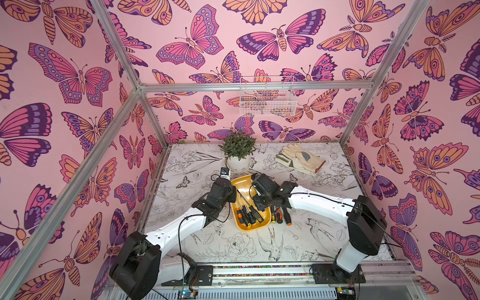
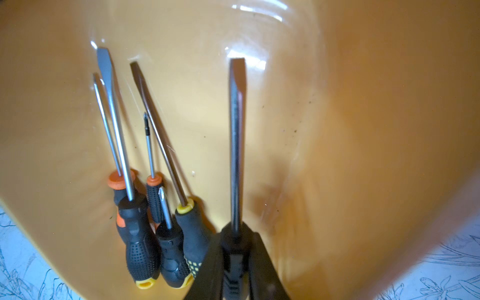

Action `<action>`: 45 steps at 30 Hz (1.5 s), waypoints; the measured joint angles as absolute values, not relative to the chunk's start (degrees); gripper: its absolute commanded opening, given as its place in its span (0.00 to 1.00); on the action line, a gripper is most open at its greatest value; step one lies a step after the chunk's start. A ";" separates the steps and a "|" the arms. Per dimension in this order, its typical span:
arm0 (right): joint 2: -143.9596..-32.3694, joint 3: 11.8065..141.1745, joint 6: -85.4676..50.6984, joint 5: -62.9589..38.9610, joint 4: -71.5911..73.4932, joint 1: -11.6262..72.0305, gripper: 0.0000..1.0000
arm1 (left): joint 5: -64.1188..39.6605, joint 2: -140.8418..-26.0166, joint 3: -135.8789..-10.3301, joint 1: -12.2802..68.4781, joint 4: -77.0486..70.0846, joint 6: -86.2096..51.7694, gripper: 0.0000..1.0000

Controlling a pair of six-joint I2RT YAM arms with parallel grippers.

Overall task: Take out the screwdriver from the storage box
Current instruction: Pick up the screwdriver from the storage box, then place the screwdriver at the center of the board.

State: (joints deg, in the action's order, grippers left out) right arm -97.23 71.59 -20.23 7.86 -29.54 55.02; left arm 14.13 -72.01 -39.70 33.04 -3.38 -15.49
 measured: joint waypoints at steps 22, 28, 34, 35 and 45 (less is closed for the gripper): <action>-77.12 56.69 -21.10 7.44 -34.59 43.72 0.00 | 13.50 -72.03 -39.70 33.04 -3.33 -15.49 0.00; -74.65 54.22 -20.93 7.44 -36.10 39.97 0.00 | 13.39 -72.03 -39.70 33.04 -3.33 -15.46 0.00; -74.54 51.29 -20.67 7.18 -37.23 36.56 0.00 | 13.10 -72.03 -39.70 33.04 -3.33 -15.46 0.00; -74.67 50.92 -20.64 6.98 -37.52 36.01 0.00 | 13.04 -72.03 -39.70 33.04 -3.33 -15.46 0.00; -79.55 50.28 -20.08 2.96 -36.42 33.08 0.00 | 12.84 -72.03 -39.70 33.04 -3.31 -15.44 0.00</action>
State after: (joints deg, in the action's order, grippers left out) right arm -79.55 50.28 -20.08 2.96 -36.42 33.08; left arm 12.84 -72.03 -39.70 33.04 -3.31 -15.44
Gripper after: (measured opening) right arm 0.183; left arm 0.119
